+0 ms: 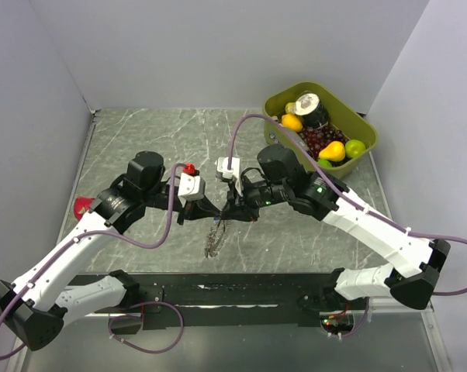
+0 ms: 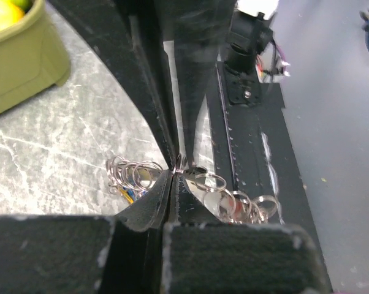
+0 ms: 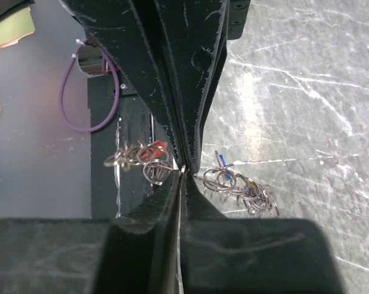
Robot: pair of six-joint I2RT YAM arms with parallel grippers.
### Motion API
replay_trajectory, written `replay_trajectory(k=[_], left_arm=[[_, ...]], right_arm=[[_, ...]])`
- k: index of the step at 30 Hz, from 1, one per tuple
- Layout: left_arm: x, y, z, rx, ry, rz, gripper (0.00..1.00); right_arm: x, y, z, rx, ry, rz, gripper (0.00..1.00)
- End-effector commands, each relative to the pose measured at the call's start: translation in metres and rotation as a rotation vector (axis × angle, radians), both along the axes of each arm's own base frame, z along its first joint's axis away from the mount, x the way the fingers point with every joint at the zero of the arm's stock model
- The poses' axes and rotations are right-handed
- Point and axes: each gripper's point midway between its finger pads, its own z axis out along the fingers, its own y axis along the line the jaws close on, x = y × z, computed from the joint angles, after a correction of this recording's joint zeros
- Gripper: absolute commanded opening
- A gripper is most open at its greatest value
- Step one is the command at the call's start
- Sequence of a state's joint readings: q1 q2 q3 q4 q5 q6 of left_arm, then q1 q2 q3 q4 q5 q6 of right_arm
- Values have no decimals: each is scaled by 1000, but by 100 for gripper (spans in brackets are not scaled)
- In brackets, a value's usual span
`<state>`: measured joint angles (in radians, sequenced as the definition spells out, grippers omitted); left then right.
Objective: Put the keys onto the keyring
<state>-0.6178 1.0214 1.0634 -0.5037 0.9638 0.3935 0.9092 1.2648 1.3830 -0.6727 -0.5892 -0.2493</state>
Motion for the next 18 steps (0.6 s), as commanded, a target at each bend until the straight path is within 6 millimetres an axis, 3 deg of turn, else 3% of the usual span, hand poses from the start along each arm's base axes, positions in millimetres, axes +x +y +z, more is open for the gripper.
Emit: replay_trajectory(k=[1, 2, 3, 5, 6, 8, 12, 18], left_arm=[[2, -6, 24, -129, -74, 18, 1], [0, -6, 28, -152, -53, 31, 1], [0, -6, 44, -212, -106, 39, 1], [-2, -6, 43, -249, -66, 56, 1], [-6, -4, 53, -294, -90, 57, 1], [-6, -4, 61, -369, -91, 76, 1], [-14, 6, 80, -507, -151, 106, 1], [-25, 15, 99, -668, -186, 99, 1]], right_arm=[[-1, 6, 45, 193, -85, 1, 31], [-3, 2, 55, 234, -87, -15, 38], [-2, 0, 50, 244, -78, -31, 48], [4, -8, 71, 336, -91, -84, 58], [5, -12, 66, 346, -76, -96, 59], [4, -21, 88, 442, -97, -103, 62], [2, -31, 93, 490, -108, -112, 63], [-10, -25, 96, 501, -92, -26, 61]])
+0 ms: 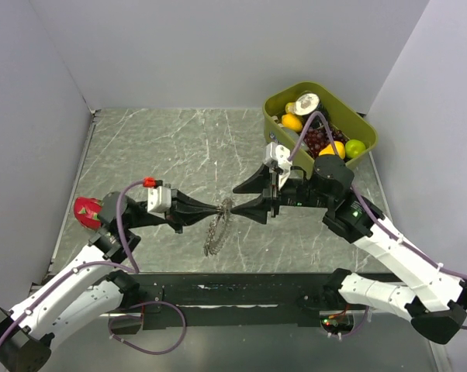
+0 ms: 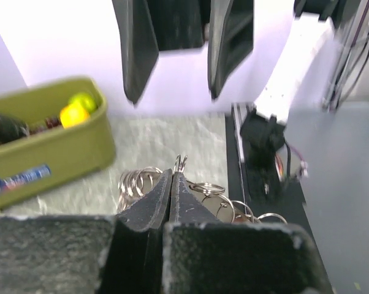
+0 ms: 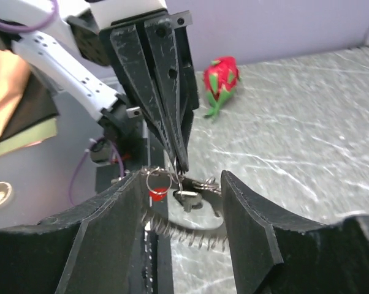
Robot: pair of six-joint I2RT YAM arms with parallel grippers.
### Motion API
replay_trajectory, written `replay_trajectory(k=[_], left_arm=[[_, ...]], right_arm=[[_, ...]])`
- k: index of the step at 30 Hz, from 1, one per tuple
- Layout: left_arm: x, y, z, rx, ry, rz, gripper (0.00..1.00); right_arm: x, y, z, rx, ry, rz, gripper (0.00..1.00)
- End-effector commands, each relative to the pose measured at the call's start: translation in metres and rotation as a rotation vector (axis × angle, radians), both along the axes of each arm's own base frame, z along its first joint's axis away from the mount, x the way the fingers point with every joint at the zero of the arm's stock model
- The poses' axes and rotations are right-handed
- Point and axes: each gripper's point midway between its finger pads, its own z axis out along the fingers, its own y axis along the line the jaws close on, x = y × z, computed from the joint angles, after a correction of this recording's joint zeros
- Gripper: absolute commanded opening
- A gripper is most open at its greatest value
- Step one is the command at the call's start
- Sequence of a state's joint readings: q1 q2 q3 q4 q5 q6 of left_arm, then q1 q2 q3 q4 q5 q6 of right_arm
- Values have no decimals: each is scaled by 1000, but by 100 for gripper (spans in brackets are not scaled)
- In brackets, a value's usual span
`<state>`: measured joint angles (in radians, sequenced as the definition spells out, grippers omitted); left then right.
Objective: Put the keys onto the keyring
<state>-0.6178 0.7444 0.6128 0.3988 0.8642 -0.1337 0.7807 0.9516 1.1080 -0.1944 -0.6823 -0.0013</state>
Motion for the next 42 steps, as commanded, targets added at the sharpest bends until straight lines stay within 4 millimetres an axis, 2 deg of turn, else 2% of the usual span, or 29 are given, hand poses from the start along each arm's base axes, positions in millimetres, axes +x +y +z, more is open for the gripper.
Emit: replay_trajectory(k=[1, 9, 14, 18, 22, 25, 26, 29, 36, 37, 38, 39, 40, 41, 42], left_arm=[[-16, 11, 59, -241, -126, -12, 1], [-22, 10, 70, -315, -118, -64, 1], [-22, 10, 75, -317, -120, -72, 1], [-24, 10, 75, -306, -127, -76, 1], [-24, 9, 73, -295, -122, -80, 1], [-25, 9, 72, -292, -120, -86, 1], [-24, 8, 71, -286, -113, -87, 1], [-23, 6, 68, -263, -110, -92, 1], [-16, 4, 59, -162, -100, -52, 1], [-13, 3, 52, -112, -58, -41, 2], [-12, 4, 52, -88, -90, -31, 5], [-11, 5, 59, -69, -101, -20, 10], [-10, 5, 57, -42, -100, -13, 20], [-7, 4, 41, 32, -71, -9, 25], [-5, 5, 40, 55, -61, 0, 31]], right_arm=[[-10, 7, 22, 75, -32, 81, 61], [-17, 25, 19, 56, -34, 127, 61], [-14, 32, 16, 48, -20, 126, 47], [-15, 31, 20, 81, -26, 114, 43], [-15, 32, 23, 88, -19, 120, 34], [-14, 35, 22, 88, -7, 124, 22], [-14, 36, 22, 87, -3, 126, 14], [-13, 37, 22, 83, 3, 124, 0], [-10, 33, 10, 12, 7, 104, 0], [-8, 33, 7, -6, 19, 97, 0], [-8, 30, 2, -44, -3, 98, 0], [-7, 29, 0, -63, -6, 96, 0], [-6, 29, -4, -87, 0, 96, 0], [-5, 28, 0, -96, -28, 100, 0], [-7, 25, -8, -137, -6, 104, 0]])
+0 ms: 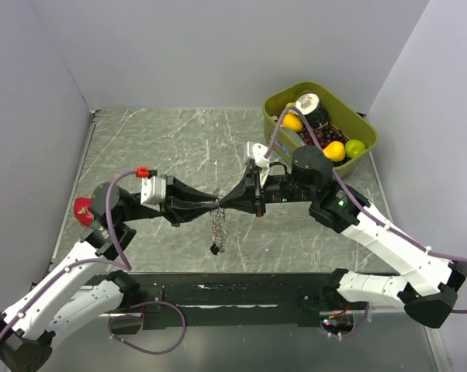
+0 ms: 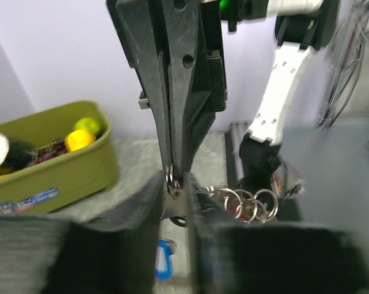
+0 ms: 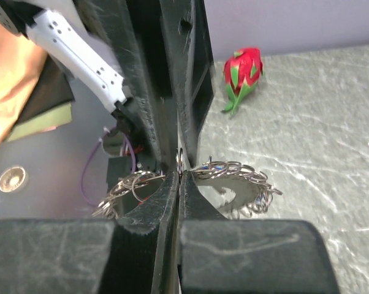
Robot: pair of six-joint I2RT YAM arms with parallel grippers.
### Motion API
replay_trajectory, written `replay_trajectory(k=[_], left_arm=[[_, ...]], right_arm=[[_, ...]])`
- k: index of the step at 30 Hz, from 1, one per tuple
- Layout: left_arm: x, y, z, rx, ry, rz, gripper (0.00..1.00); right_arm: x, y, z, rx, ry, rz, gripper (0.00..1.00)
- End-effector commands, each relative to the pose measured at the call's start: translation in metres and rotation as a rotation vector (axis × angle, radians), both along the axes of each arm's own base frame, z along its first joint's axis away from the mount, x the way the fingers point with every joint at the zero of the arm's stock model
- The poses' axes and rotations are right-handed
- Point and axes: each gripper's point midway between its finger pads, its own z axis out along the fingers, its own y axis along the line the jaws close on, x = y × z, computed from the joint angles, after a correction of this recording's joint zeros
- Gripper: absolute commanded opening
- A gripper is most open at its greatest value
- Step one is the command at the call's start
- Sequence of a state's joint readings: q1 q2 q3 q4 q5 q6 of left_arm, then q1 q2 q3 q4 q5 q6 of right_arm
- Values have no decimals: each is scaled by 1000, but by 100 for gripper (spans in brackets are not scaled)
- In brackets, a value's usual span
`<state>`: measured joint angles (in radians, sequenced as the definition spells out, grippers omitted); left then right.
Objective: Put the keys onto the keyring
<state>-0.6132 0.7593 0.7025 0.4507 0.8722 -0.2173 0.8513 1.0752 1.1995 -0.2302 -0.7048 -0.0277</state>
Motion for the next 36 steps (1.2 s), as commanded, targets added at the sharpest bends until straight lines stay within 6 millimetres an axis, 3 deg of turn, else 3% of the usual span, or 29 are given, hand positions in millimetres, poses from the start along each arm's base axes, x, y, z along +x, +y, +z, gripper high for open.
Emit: replay_trajectory(k=[1, 2, 3, 5, 7, 11, 16, 23, 31, 36], left_arm=[[0, 5, 8, 136, -82, 32, 38], [4, 4, -9, 210, -48, 29, 39], [3, 5, 4, 214, -73, 29, 41], [7, 4, -10, 299, -35, 19, 44], [9, 4, -2, 326, -66, 16, 46], [19, -1, -22, 444, -9, -16, 48], [17, -1, -37, 540, 33, -83, 48], [16, -7, -42, 520, 48, -117, 42], [14, -8, -42, 509, 47, -130, 41], [13, -9, -45, 515, 62, -149, 35]], right_arm=[[0, -3, -9, -108, -24, 20, 0], [0, -3, -3, -112, -49, 26, 0], [-2, -6, -11, -153, -23, 34, 0], [1, -4, -12, -190, -28, 46, 0], [2, -5, -24, -246, -2, 55, 0], [4, -6, -28, -283, 2, 57, 0], [8, -7, -34, -311, 8, 44, 0], [11, -4, -34, -297, 2, 33, 0], [14, -2, -37, -303, 5, 26, 0], [15, 0, -34, -282, 5, 16, 0]])
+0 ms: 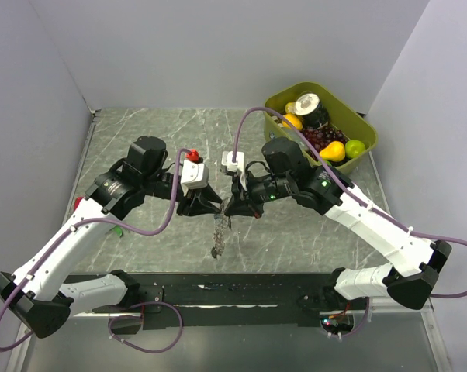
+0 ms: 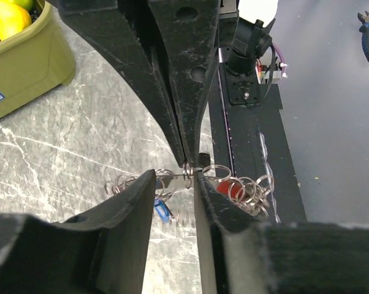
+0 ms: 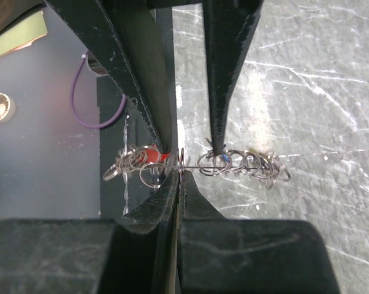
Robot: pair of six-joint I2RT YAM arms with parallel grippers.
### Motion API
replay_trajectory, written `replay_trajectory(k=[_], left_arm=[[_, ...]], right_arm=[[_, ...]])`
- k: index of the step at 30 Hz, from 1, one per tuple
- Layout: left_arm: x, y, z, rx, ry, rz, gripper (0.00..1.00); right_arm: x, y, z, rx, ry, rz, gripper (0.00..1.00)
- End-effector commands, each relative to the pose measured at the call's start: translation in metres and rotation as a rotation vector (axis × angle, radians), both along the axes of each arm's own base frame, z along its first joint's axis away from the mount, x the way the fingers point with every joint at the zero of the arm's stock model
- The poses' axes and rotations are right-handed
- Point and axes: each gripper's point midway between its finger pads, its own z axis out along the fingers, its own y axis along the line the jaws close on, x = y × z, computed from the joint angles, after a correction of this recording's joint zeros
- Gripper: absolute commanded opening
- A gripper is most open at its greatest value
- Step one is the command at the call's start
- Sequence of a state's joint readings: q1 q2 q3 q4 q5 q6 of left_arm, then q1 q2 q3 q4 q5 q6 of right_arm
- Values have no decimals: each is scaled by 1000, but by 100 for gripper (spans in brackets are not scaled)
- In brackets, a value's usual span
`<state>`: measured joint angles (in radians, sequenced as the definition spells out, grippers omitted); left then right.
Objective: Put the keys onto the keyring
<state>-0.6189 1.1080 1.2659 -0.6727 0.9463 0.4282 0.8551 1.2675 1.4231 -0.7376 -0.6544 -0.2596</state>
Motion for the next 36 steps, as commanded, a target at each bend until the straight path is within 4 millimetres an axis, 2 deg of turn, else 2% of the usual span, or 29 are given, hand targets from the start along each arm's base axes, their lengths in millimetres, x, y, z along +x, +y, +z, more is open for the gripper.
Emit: replay_trajectory(k=[1, 7, 8, 9, 15, 22, 25, 26, 27, 28, 29, 30, 31, 32, 34, 36], left_arm=[[-9, -3, 4, -27, -1, -59, 34], [-10, -6, 0, -18, 5, -66, 33], [-10, -7, 0, -18, 7, -67, 30], [-10, -7, -1, -16, 4, -71, 21], [-9, -8, -6, 1, 20, -76, 1], [-9, -8, -7, 3, 20, -73, 1], [-7, -10, 3, -43, -10, -52, 1], [-6, -10, 0, -52, -10, -43, 1], [-3, -13, 9, -92, -24, -28, 1], [-4, -12, 8, -113, -29, -11, 1], [-5, -12, 12, -138, -36, -6, 1], [-6, -13, 29, -205, -64, 1, 1], [-7, -14, 23, -216, -47, 3, 1], [-10, -14, 26, -239, -13, 15, 1], [-11, -13, 38, -326, -68, 18, 1], [-15, -10, 49, -391, -52, 45, 1]], right_arm=[[6, 10, 30, 100, -73, 4, 0], [6, 11, 31, 103, -70, 1, 0], [6, 11, 31, 103, -70, 1, 0], [6, 11, 31, 104, -71, 1, 0], [6, 9, 36, 119, -83, -13, 0], [7, 7, 38, 133, -99, -27, 0], [9, 7, 40, 144, -111, -40, 0], [7, 4, 45, 160, -121, -44, 5], [9, 3, 40, 159, -123, -59, 18], [11, 4, 45, 185, -147, -66, 23], [10, -1, 52, 216, -172, -83, 35], [12, -3, 44, 213, -173, -103, 41], [17, -4, 50, 241, -200, -127, 45], [17, -11, 57, 266, -209, -149, 51], [16, -16, 58, 293, -204, -154, 56], [16, -21, 65, 326, -200, -157, 59]])
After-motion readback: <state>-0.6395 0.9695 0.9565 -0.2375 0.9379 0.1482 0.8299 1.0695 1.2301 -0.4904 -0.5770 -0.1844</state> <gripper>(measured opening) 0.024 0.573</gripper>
